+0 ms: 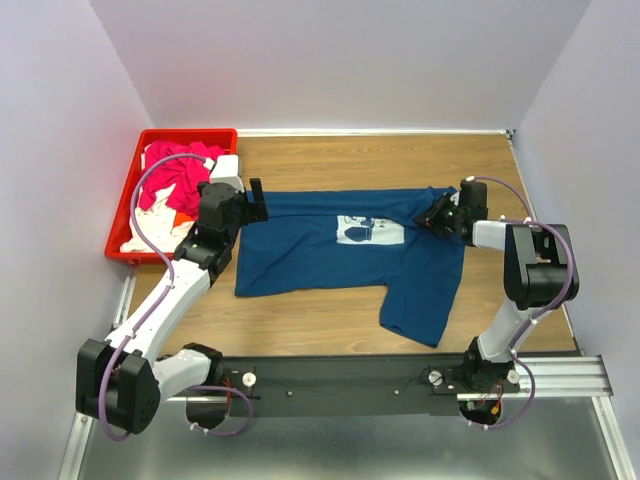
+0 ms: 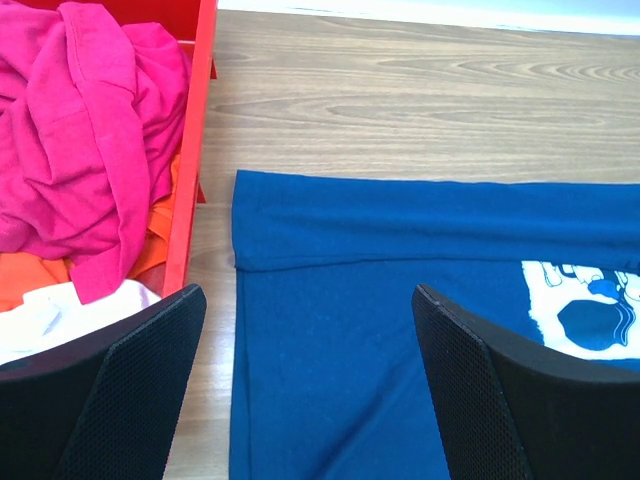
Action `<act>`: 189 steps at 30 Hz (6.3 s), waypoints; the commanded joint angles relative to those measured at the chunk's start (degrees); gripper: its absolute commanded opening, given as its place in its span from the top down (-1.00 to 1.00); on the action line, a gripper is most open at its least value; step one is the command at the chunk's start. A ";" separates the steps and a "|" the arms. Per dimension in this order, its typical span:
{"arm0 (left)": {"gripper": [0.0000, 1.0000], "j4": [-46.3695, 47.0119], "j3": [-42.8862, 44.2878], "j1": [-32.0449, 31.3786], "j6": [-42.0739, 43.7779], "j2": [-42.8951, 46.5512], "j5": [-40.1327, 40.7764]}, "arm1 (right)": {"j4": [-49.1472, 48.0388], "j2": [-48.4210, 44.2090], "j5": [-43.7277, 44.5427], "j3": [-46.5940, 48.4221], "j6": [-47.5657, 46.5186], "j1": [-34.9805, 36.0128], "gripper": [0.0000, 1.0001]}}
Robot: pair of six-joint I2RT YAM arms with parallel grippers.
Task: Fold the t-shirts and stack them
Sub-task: Fold the tshirt
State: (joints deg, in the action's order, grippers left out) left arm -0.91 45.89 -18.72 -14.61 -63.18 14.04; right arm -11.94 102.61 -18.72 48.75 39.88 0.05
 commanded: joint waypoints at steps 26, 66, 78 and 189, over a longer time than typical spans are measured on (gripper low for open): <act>-0.83 0.99 0.08 0.09 0.02 -0.10 -0.51 | 5.26 -1.62 -2.11 5.83 -2.70 0.21 0.50; -0.83 0.99 0.43 0.09 -0.16 -0.54 -2.09 | 15.72 -17.97 3.06 -8.41 7.49 8.55 0.86; -0.83 -0.41 0.52 0.09 0.02 -1.42 -2.09 | 18.96 -17.78 4.19 -5.87 3.37 10.40 0.36; -0.83 -0.85 1.31 0.09 -0.07 -3.53 -4.81 | 22.14 -33.53 2.46 -15.88 4.95 2.67 0.92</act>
State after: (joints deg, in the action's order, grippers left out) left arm -1.83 45.95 -18.72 -14.57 -66.17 10.76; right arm 9.80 69.36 -17.37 32.71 43.44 0.99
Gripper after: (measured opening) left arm 0.916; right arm 0.039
